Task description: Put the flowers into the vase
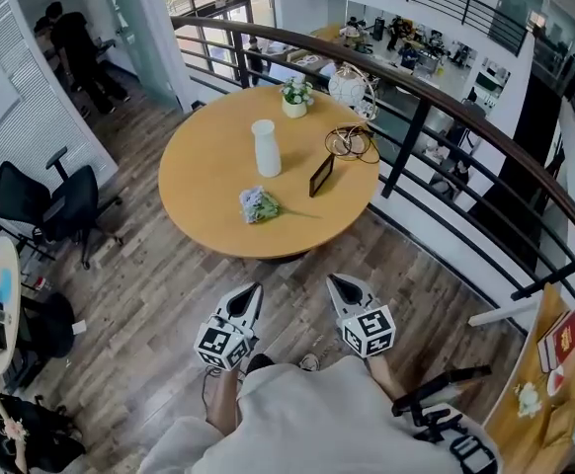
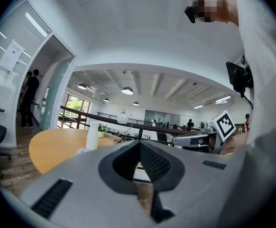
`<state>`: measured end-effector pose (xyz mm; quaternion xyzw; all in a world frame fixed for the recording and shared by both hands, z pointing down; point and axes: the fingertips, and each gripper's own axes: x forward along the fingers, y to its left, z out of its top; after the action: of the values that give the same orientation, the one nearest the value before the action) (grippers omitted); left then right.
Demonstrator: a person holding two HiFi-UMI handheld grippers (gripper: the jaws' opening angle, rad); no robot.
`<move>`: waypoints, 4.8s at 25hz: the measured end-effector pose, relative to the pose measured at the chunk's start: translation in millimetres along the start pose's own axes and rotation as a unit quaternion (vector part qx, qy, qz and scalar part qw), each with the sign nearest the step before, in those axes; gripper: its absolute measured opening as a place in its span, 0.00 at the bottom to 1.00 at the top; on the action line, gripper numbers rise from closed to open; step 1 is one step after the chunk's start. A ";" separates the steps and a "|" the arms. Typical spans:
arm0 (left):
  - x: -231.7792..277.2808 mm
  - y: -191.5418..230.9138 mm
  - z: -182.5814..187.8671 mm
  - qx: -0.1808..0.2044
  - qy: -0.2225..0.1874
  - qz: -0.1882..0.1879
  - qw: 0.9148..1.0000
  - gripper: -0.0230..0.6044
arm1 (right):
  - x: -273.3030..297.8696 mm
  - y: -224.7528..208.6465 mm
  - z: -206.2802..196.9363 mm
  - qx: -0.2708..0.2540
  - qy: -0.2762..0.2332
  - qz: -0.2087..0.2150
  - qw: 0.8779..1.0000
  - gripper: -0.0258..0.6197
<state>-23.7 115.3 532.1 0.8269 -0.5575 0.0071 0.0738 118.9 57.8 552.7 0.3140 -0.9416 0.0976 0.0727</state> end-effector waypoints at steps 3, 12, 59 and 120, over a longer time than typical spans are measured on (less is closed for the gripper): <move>6.0 -7.7 -3.9 -0.003 0.005 -0.002 1.000 0.05 | -2.8 -4.4 -5.1 0.002 0.006 0.003 1.000 0.05; 29.4 7.4 -6.3 -0.006 0.011 -0.004 1.000 0.05 | 15.8 -21.8 -8.4 0.003 0.009 -0.002 1.000 0.05; 157.3 230.2 45.0 -0.038 0.032 -0.006 0.999 0.05 | 265.9 -91.7 78.4 -0.002 0.046 -0.008 0.999 0.05; 123.5 219.7 -35.3 -0.147 0.110 0.036 0.982 0.05 | 283.7 -48.9 -159.7 -0.384 0.465 0.201 0.772 0.19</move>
<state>-177.3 -74.6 603.7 0.7804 -0.5708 0.0184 0.2548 -64.2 -107.7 770.6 -0.0205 -0.7933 -0.1256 0.5954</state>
